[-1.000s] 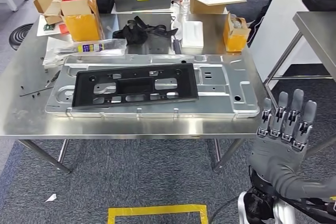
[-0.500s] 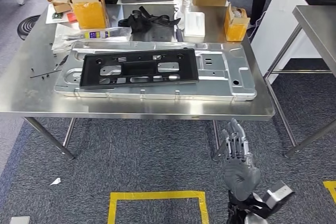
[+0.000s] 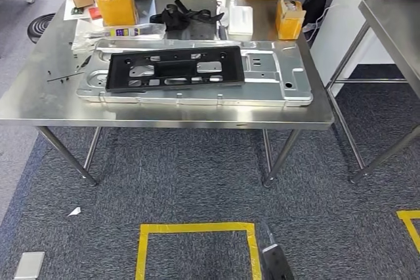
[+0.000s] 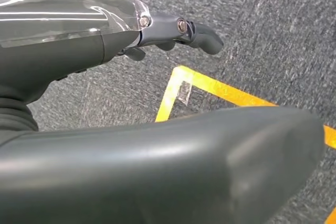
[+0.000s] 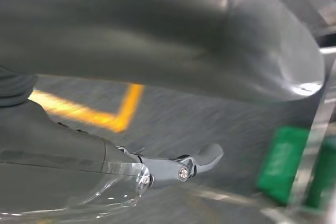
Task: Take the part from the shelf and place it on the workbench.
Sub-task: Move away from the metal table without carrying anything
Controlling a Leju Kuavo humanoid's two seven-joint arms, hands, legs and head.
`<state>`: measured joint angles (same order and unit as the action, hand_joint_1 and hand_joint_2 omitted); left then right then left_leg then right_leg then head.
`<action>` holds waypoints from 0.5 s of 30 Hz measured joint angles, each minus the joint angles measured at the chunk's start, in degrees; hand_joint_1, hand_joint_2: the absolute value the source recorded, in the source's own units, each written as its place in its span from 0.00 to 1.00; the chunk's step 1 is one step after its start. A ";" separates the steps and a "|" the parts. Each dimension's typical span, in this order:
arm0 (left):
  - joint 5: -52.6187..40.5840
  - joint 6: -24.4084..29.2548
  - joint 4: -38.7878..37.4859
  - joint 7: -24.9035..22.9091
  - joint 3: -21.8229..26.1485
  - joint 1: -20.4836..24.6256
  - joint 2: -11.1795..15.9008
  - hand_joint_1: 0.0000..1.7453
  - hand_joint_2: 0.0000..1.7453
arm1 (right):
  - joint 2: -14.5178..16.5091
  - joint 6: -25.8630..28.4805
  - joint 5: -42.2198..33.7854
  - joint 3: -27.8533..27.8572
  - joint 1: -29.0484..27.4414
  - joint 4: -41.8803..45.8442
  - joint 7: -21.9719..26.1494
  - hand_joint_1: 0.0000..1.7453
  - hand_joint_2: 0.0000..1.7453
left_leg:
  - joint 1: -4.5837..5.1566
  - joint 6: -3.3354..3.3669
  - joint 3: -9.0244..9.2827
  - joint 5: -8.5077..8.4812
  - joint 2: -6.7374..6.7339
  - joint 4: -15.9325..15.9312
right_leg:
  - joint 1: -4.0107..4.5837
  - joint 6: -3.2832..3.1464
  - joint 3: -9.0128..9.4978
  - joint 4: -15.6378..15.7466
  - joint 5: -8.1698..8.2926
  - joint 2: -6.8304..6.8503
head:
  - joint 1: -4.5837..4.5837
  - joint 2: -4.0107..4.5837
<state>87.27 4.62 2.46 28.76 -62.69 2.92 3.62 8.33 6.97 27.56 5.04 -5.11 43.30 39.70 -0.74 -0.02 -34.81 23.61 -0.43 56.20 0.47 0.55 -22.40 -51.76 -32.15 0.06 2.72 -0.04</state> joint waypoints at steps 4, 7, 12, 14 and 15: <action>0.00 -0.45 -0.32 0.12 -0.01 -0.18 -0.24 0.00 0.00 | -1.53 4.59 1.73 1.69 2.38 -13.37 -1.90 0.00 0.00 | -0.13 -0.85 -2.41 6.94 0.46 5.91 | -0.13 -1.68 -2.50 0.01 2.61 0.67 | 0.05 0.00; 0.00 -0.74 -0.34 0.17 -0.27 -0.13 -0.32 0.00 0.00 | -2.47 5.82 3.07 2.33 3.32 -20.20 -7.65 0.00 0.00 | -0.20 -0.97 -4.22 12.44 0.47 16.59 | 0.15 -1.96 -5.74 -0.99 4.30 0.85 | 0.07 0.00; -0.07 -1.20 -0.34 0.12 -1.81 0.31 -0.03 0.00 0.00 | -3.83 1.09 4.36 2.79 4.25 -27.38 -27.51 0.00 0.00 | -0.24 -0.62 7.51 8.05 0.47 4.39 | 0.34 -1.18 -10.78 -4.39 5.81 0.81 | 0.05 0.00; -0.22 -1.73 -0.34 -0.15 -3.06 0.76 0.28 0.00 0.00 | -4.29 -3.25 4.93 2.78 4.54 -29.04 -38.48 0.00 0.00 | -0.08 -0.16 10.36 9.11 0.51 -0.36 | 0.52 -0.62 -11.84 -5.35 6.46 0.78 | 0.01 0.00; -0.30 -1.95 -0.33 -0.36 -3.77 0.89 0.43 0.00 0.00 | -4.50 -5.23 5.26 2.77 4.64 -29.69 -43.01 0.00 0.00 | -0.05 0.20 10.19 9.23 0.51 -0.81 | 0.51 -0.26 -12.19 -5.52 6.95 0.75 | -0.01 0.00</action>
<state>86.98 2.67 2.13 28.40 -66.45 3.81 4.05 3.83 1.74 32.82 7.81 -0.47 13.61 -3.31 -0.79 0.18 -24.62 32.84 0.08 55.39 0.97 0.28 -34.60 -57.28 -25.20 0.81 2.70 -0.04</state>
